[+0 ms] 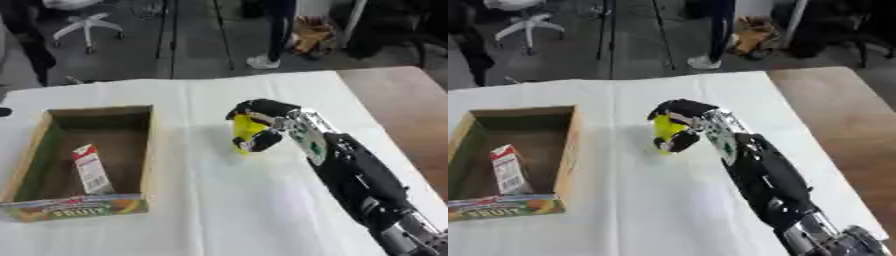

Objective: Pick up objects on the table and place them in the box.

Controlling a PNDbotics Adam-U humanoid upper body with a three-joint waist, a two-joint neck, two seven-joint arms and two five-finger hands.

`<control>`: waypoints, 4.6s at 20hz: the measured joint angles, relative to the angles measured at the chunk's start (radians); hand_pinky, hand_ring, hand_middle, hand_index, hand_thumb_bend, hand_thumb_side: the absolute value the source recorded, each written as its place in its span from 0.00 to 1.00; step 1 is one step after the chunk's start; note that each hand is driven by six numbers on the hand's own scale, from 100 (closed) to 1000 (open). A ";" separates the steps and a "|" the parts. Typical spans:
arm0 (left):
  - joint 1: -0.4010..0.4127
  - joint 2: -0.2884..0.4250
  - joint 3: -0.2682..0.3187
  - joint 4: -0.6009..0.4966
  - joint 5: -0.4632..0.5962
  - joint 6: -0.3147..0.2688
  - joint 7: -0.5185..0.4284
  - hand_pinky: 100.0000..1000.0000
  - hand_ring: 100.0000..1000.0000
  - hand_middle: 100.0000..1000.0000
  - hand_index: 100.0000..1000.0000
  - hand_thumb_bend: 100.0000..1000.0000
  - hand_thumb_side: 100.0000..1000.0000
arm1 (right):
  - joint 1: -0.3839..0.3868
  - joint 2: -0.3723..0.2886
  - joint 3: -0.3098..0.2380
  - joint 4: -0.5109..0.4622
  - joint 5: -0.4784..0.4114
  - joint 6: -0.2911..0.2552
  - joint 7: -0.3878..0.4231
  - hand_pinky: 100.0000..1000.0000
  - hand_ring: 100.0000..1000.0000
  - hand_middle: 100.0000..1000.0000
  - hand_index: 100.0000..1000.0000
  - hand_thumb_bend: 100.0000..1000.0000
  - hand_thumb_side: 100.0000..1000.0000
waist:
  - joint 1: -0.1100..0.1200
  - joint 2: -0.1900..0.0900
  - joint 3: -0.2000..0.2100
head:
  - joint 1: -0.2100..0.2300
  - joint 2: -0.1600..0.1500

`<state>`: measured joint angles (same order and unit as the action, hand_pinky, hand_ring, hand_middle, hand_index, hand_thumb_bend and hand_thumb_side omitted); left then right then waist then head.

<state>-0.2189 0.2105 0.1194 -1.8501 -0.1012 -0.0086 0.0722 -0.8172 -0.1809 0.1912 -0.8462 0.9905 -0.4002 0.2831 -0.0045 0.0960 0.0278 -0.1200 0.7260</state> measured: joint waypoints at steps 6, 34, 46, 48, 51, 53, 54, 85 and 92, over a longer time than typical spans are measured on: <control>-0.001 0.000 0.000 0.000 0.000 0.000 0.000 0.60 0.83 0.66 0.76 0.32 1.00 | -0.026 0.000 0.012 -0.068 -0.021 -0.011 -0.029 0.00 0.25 0.76 0.88 0.07 0.16 | -0.003 -0.002 0.001 | 0.000 0.000; -0.053 -0.010 -0.006 -0.027 0.003 0.003 0.004 0.59 0.82 0.65 0.76 0.34 0.99 | -0.142 0.117 0.033 -0.191 -0.089 0.117 -0.097 0.00 0.25 0.73 0.88 0.01 0.13 | -0.065 0.005 0.163 | -0.039 -0.044; -0.061 -0.018 -0.011 -0.045 0.011 -0.008 0.031 0.58 0.81 0.64 0.75 0.35 0.98 | -0.091 0.190 0.097 -0.156 -0.082 0.178 -0.230 0.02 0.28 0.77 0.94 0.00 0.34 | -0.064 0.009 0.158 | -0.044 -0.052; -0.062 -0.018 -0.012 -0.046 0.011 -0.009 0.032 0.58 0.81 0.64 0.75 0.35 0.98 | -0.069 0.195 0.113 -0.133 -0.082 0.152 -0.220 0.03 0.28 0.77 0.95 0.00 0.33 | -0.063 0.009 0.157 | -0.044 -0.052; -0.062 -0.018 -0.012 -0.047 0.011 -0.009 0.033 0.58 0.81 0.64 0.75 0.35 0.98 | -0.057 0.194 0.132 -0.127 -0.089 0.108 -0.195 0.03 0.29 0.78 0.95 0.00 0.33 | -0.058 0.009 0.157 | -0.045 -0.052; -0.063 -0.018 -0.012 -0.047 0.011 -0.009 0.034 0.58 0.81 0.64 0.75 0.35 0.98 | -0.051 0.191 0.137 -0.127 -0.097 0.080 -0.174 0.02 0.28 0.78 0.95 0.00 0.33 | -0.058 0.009 0.156 | -0.046 -0.052; -0.063 -0.018 -0.012 -0.047 0.011 -0.009 0.034 0.58 0.81 0.64 0.75 0.35 0.98 | -0.049 0.191 0.137 -0.127 -0.100 0.069 -0.165 0.02 0.28 0.77 0.95 0.00 0.32 | -0.058 0.009 0.156 | -0.046 -0.053; -0.072 -0.021 -0.025 -0.050 0.013 -0.011 0.028 0.58 0.81 0.64 0.75 0.36 0.97 | -0.050 0.225 0.179 -0.131 -0.233 0.133 -0.294 0.92 0.88 0.94 1.00 0.00 1.00 | -0.079 -0.004 0.189 | -0.064 -0.067; -0.072 -0.026 -0.025 -0.052 0.013 -0.011 0.027 0.58 0.81 0.64 0.75 0.36 0.97 | -0.027 0.266 0.242 -0.044 -0.327 0.041 -0.206 0.97 0.92 0.96 1.00 0.00 1.00 | -0.079 -0.004 0.178 | -0.060 -0.071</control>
<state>-0.2913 0.1848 0.0947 -1.9021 -0.0880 -0.0193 0.0994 -0.8440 0.0847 0.4334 -0.8899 0.6638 -0.3596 0.0774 -0.0833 0.0916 0.2062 -0.1802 0.6550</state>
